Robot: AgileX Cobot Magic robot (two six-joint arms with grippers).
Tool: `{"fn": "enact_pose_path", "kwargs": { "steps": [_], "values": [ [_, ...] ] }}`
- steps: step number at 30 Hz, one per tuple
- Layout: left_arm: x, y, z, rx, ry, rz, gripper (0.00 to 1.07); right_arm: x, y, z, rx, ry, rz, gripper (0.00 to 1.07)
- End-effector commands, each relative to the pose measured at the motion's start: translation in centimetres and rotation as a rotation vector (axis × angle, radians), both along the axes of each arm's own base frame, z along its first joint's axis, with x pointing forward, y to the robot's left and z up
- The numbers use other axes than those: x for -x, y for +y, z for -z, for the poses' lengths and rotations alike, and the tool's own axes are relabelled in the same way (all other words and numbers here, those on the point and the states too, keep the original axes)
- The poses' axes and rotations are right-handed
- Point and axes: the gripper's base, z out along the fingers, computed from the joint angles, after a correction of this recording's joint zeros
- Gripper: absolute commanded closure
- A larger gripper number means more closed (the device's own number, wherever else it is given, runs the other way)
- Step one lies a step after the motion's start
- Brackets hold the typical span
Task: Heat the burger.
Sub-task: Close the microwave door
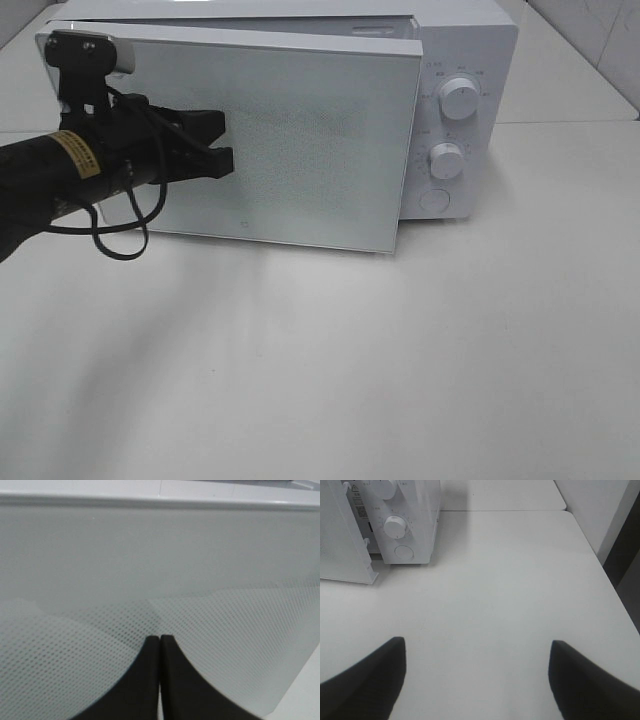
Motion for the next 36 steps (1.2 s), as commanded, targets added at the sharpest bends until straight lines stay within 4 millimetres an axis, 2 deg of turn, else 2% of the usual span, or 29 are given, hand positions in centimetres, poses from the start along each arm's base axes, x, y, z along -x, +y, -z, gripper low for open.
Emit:
{"fn": "enact_pose_path", "kwargs": {
  "steps": [1,19,32,36],
  "values": [
    [-0.5,-1.6,-0.1,0.021,-0.010,-0.011,1.07,0.4,0.0,0.0,-0.010,-0.035,0.008,0.37],
    [-3.2,-6.6,-0.3,0.018,0.004,0.012,1.07,0.4,0.0,0.0,-0.010,-0.035,0.008,0.37],
    [-4.7,-8.7,-0.6,0.046,-0.009,0.004,1.07,0.4,0.0,0.0,-0.010,-0.035,0.008,0.37],
    [-5.7,-9.3,-0.7,0.047,-0.014,0.002,1.07,0.4,0.0,0.0,-0.010,-0.035,0.008,0.37]
  ]
}}
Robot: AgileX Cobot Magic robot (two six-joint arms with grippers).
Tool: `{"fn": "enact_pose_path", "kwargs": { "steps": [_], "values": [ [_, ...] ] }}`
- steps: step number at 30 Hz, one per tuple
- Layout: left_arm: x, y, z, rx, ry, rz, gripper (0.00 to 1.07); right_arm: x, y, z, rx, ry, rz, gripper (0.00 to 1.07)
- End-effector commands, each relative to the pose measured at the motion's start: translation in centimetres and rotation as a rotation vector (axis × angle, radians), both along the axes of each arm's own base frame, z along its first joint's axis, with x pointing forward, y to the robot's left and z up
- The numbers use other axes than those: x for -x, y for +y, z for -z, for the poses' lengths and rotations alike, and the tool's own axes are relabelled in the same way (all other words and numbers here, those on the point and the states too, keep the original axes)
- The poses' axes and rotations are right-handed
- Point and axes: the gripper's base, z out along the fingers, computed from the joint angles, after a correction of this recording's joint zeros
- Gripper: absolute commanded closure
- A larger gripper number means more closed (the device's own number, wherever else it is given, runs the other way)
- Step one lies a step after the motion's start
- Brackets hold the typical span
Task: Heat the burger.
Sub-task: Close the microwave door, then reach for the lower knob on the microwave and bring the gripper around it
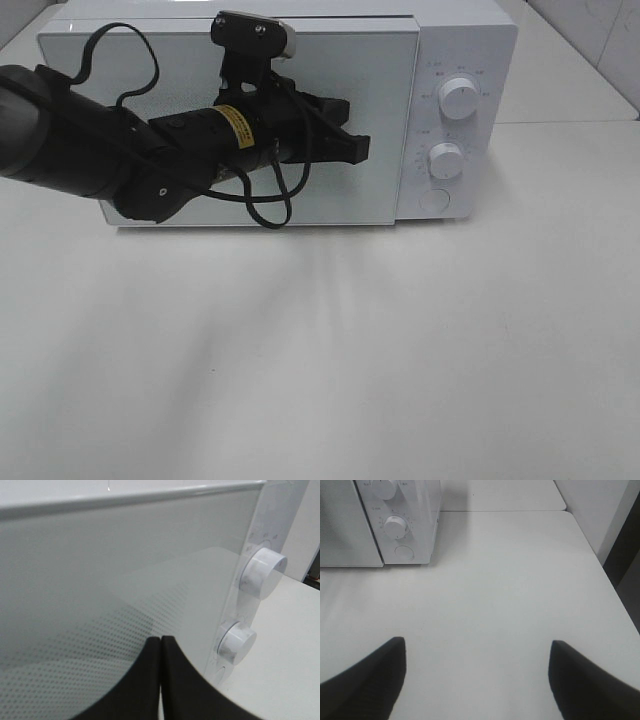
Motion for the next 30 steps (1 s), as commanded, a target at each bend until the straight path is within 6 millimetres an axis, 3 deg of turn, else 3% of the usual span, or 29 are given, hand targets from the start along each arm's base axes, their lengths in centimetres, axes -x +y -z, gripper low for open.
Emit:
{"fn": "enact_pose_path", "kwargs": {
  "steps": [1,9,12,14,17,20,21,22,23,24,25,26,27,30],
  "values": [
    [-2.0,0.8,-1.0,0.094,0.009,-0.111,1.07,0.4,0.0,0.0,-0.008,-0.035,0.009,0.37],
    [-2.6,0.3,-1.3,0.117,0.007,-0.127,1.07,0.4,0.0,0.0,-0.008,-0.035,0.009,0.37],
    [-1.6,-0.6,-1.3,0.084,0.019,-0.086,1.07,0.4,0.0,0.0,-0.008,-0.035,0.009,0.37],
    [0.2,-1.8,-1.1,0.023,0.060,-0.031,1.07,0.4,0.0,0.0,-0.008,-0.035,0.009,0.37],
    [0.6,-2.1,-1.0,0.011,0.072,-0.021,1.07,0.4,0.0,0.0,-0.008,-0.035,0.009,0.37],
    [1.9,-2.7,-0.8,-0.021,0.105,0.005,1.00,0.4,0.0,0.0,-0.008,-0.035,0.009,0.37],
    [2.8,-3.1,-0.7,-0.042,0.117,0.028,0.83,0.4,0.0,0.0,-0.008,-0.035,0.009,0.37],
    [3.1,-3.2,-0.6,-0.053,0.121,0.039,0.73,0.4,0.0,0.0,-0.008,-0.035,0.009,0.37],
    [3.1,-3.2,-0.6,-0.053,0.121,0.039,0.73,0.4,0.0,0.0,-0.008,-0.035,0.009,0.37],
    [3.9,-3.5,-0.6,-0.080,0.131,0.061,0.43,0.4,0.0,0.0,-0.008,-0.035,0.009,0.37],
    [4.3,-3.7,-0.7,-0.088,0.148,0.066,0.28,0.4,0.0,0.0,-0.008,-0.035,0.009,0.37],
    [4.3,-3.7,-0.7,-0.088,0.148,0.066,0.28,0.4,0.0,0.0,-0.008,-0.035,0.009,0.37],
    [5.0,-3.9,-0.8,-0.122,0.197,0.070,0.06,0.4,0.0,0.0,-0.008,-0.035,0.009,0.37],
    [6.1,-3.7,-1.2,-0.216,0.275,0.075,0.05,0.4,0.0,0.0,-0.008,-0.035,0.009,0.37]
  ]
}}
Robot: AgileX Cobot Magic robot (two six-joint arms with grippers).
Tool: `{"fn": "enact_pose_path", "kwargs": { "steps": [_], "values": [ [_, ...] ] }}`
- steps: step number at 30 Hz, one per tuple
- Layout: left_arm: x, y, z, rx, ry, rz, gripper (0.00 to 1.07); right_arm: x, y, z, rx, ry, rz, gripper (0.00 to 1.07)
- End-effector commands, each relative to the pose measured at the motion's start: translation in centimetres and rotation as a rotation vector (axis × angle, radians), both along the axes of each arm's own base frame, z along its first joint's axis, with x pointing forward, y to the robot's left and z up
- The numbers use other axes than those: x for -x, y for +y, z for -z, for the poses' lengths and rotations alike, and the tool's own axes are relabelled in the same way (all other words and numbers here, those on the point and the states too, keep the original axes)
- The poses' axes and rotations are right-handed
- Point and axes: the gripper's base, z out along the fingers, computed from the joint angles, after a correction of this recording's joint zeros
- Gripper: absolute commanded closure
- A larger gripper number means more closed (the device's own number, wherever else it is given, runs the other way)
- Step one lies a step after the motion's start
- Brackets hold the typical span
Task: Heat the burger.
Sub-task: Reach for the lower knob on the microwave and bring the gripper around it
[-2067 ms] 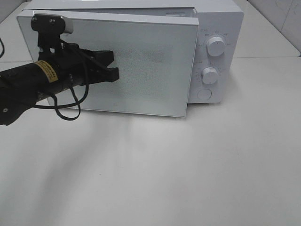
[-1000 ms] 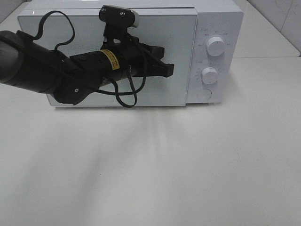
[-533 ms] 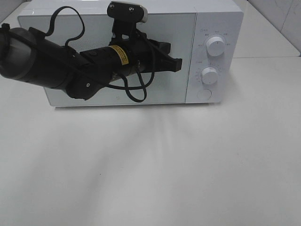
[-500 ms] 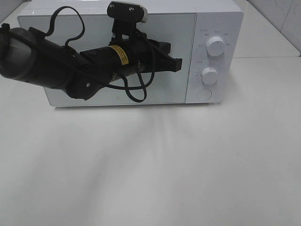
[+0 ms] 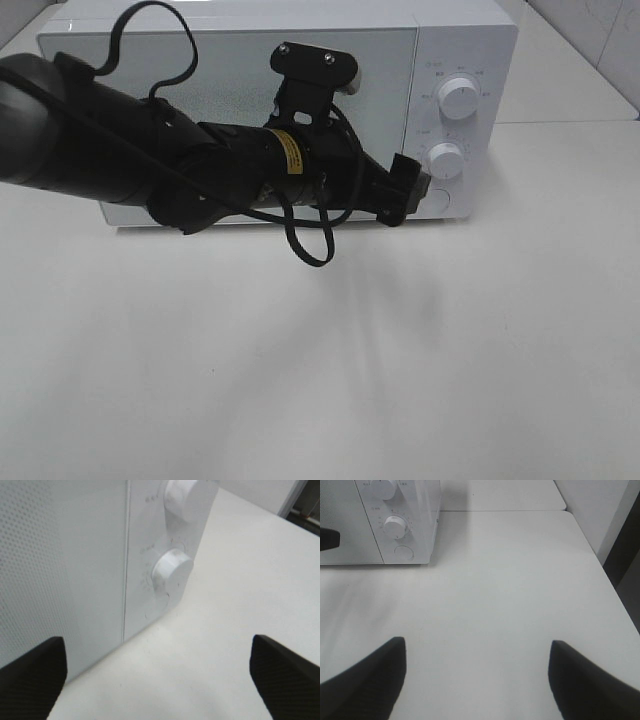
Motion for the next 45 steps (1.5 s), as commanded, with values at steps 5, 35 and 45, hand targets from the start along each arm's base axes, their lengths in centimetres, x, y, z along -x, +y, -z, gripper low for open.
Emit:
{"fn": "enact_pose_path", "kwargs": {
  "steps": [5,35,45],
  "values": [
    [2.2,1.4,-1.8,-0.204,0.161,-0.008,0.05,0.4,0.0,0.0,-0.008,-0.035,0.009,0.37],
    [7.5,13.9,-9.3,-0.704,0.593,-0.208,0.06,0.4,0.0,0.0,-0.008,-0.035,0.009,0.37],
    [7.1,24.6,-10.7,-0.485,0.697,-0.403,0.06,0.4,0.0,0.0,-0.008,-0.035,0.009,0.37]
  ]
}}
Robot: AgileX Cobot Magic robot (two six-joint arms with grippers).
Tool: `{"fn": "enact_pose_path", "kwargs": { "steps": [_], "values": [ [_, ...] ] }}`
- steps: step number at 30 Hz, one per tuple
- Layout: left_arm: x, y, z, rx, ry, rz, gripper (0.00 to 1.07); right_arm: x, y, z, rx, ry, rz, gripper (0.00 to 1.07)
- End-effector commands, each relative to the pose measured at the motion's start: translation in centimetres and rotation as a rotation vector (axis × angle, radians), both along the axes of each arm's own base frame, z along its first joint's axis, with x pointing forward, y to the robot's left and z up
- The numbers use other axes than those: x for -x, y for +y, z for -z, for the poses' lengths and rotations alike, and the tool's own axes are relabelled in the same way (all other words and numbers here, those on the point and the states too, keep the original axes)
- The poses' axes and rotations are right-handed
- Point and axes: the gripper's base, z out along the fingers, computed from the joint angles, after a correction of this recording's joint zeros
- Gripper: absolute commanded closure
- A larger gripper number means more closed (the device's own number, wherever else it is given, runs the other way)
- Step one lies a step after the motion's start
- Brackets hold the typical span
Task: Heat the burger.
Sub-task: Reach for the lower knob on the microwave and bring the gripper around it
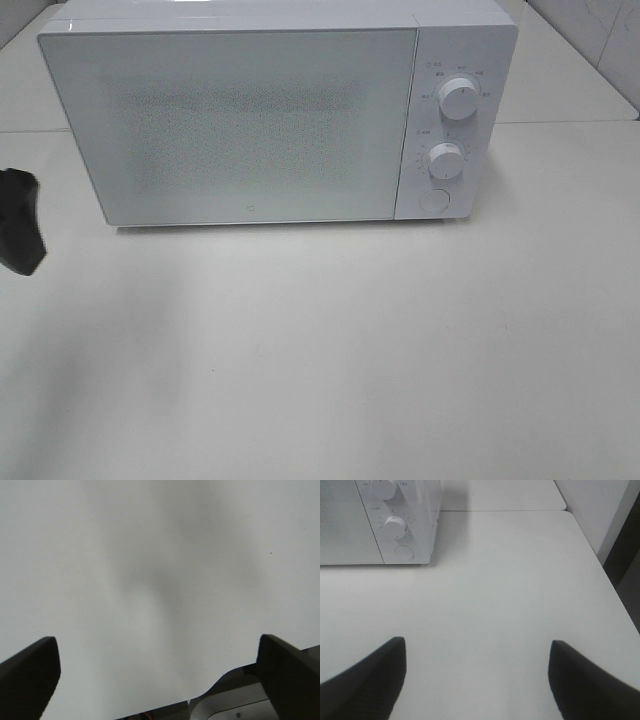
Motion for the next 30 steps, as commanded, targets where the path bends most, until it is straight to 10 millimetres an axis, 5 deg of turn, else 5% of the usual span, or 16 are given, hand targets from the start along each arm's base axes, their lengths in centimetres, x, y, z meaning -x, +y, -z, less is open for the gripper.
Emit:
{"fn": "enact_pose_path", "kwargs": {
  "steps": [1,5,11,30],
  "values": [
    [0.5,2.2,-0.2,0.042,0.002,-0.046,0.06,0.4,0.0,0.0,-0.008,-0.035,0.009,0.37],
    [1.9,5.7,-0.9,0.125,-0.032,-0.179,0.06,0.4,0.0,0.0,-0.008,-0.035,0.009,0.37],
    [4.9,7.8,-1.8,0.172,-0.139,-0.298,0.06,0.4,0.0,0.0,-0.008,-0.035,0.009,0.37],
    [15.7,8.0,1.4,0.102,-0.324,-0.276,0.06,0.4,0.0,0.0,-0.008,-0.035,0.009,0.37]
  ]
}}
